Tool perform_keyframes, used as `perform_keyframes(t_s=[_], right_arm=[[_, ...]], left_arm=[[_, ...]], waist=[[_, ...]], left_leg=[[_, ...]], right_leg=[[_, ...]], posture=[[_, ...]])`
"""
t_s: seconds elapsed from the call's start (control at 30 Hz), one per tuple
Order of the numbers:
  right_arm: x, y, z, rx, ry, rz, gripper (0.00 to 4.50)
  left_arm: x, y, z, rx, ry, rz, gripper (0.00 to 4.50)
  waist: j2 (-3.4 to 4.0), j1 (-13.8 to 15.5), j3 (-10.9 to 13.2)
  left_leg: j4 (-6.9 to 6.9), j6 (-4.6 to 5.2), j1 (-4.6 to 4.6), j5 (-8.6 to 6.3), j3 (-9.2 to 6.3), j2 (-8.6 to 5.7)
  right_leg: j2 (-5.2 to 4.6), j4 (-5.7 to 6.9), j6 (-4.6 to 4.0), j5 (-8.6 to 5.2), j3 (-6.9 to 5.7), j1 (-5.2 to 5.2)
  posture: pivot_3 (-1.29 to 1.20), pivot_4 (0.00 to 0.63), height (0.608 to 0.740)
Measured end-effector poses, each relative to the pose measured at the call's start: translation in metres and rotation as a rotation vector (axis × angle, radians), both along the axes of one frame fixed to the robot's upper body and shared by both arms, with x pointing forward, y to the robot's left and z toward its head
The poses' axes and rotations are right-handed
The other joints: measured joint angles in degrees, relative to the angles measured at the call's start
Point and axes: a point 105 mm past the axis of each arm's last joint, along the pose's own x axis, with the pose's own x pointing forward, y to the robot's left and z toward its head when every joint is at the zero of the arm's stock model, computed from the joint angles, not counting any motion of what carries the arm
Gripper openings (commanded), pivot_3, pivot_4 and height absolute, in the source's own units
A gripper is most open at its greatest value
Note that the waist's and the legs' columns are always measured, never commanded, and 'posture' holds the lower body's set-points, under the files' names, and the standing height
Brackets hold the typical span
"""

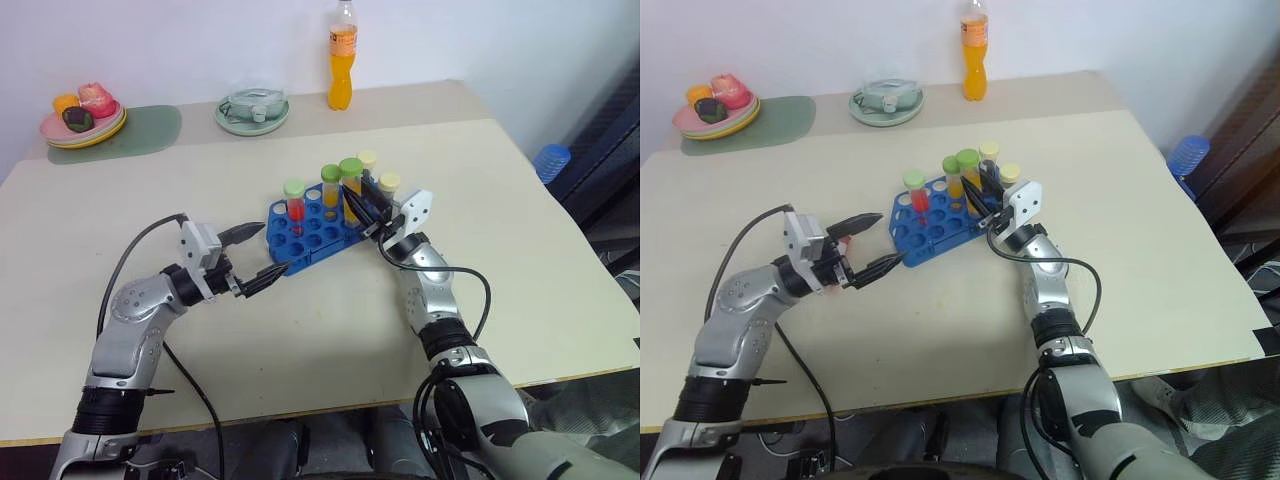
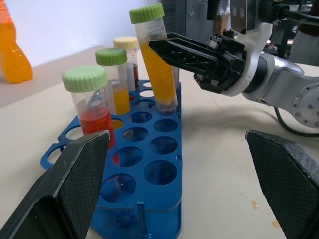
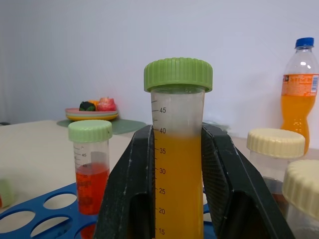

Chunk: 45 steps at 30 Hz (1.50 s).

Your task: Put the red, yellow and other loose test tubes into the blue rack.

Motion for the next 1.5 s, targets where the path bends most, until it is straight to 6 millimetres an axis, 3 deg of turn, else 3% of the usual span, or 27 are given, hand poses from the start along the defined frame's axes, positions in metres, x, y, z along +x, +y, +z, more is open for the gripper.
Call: perform_keyframes(t_s=[0.27, 0.37, 0.63, 0.87, 1.07, 1.23, 1.37, 1.5], right_arm=[[-0.006, 0.011, -0.005, -0.001, -0.01, 0.037, 0.68], [-0.009, 0.009, -0.017, -0.003, 0.026, 0.031, 0.68], [-0.009, 0.011, -0.019, -0.016, 0.032, 0.038, 0.68], [-0.013, 0.012, -0.02, -0.029, 0.019, 0.063, 4.07], [-0.016, 0.006, -0.027, -0.12, 0.002, 0.052, 4.07], [-0.031, -0.014, -0.033, -0.21, 0.007, 0.05, 4.07], [-0.06, -0.041, -0.042, -0.374, 0.076, 0.095, 4.07], [-0.087, -0.061, -0.04, -0.486, 0.193, 0.17, 4.07]], left_arm=[[-0.002, 0.001, 0.0, 0.013, -0.001, 0.002, 4.5], [-0.002, 0.001, 0.0, 0.015, -0.005, 0.002, 4.5], [-0.002, 0.001, 0.001, 0.013, -0.007, 0.01, 4.5], [0.001, 0.002, 0.0, -0.005, 0.011, 0.039, 4.5], [0.007, 0.008, 0.005, -0.074, 0.026, 0.117, 4.5], [0.016, 0.012, 0.013, -0.175, 0.064, 0.258, 4.5], [0.017, 0.015, 0.02, -0.168, 0.086, 0.347, 4.5], [0.021, 0.037, 0.025, -0.173, 0.154, 0.469, 4.5]], waist=[[0.02, -0.1, -0.02], [0.02, -0.09, -0.01], [0.02, -0.31, -0.02], [0.03, -1.04, -0.01], [0.02, -1.06, -0.01], [0.01, -0.83, -0.02], [0.01, 0.35, -0.02], [0.0, 0.75, -0.01]], left_leg=[[-0.02, 0.0, 0.02, 0.0, 0.0, 0.0], [-0.02, 0.0, 0.0, 0.0, 0.0, 0.0], [-0.05, 0.0, 0.0, 0.0, 0.0, 0.01], [-0.07, 0.0, -0.02, 0.0, -0.03, 0.01], [-0.06, 0.0, -0.03, 0.0, -0.05, 0.0], [0.0, 0.0, -0.07, 0.0, -0.07, -0.02], [0.0, 0.01, -0.14, -0.01, -0.05, -0.03], [0.1, 0.0, -0.06, 0.0, 0.01, -0.02]], right_leg=[[0.0, 0.01, 0.0, 0.0, 0.0, 0.0], [0.0, 0.01, 0.0, 0.0, 0.01, -0.02], [0.01, 0.01, 0.0, 0.0, 0.01, -0.03], [0.01, 0.02, 0.0, 0.0, 0.0, -0.05], [0.01, 0.02, 0.0, 0.0, 0.0, -0.04], [0.0, 0.01, 0.0, 0.0, 0.0, -0.04], [-0.01, -0.02, 0.0, 0.0, 0.03, -0.07], [-0.01, 0.0, 0.0, 0.0, 0.08, 0.01]], posture=[[0.0, 0.15, 0.74], [0.0, 0.15, 0.74], [0.0, 0.15, 0.74], [0.0, 0.15, 0.74], [0.0, 0.15, 0.74], [0.0, 0.15, 0.74], [0.0, 0.15, 0.74], [0.0, 0.15, 0.74]])
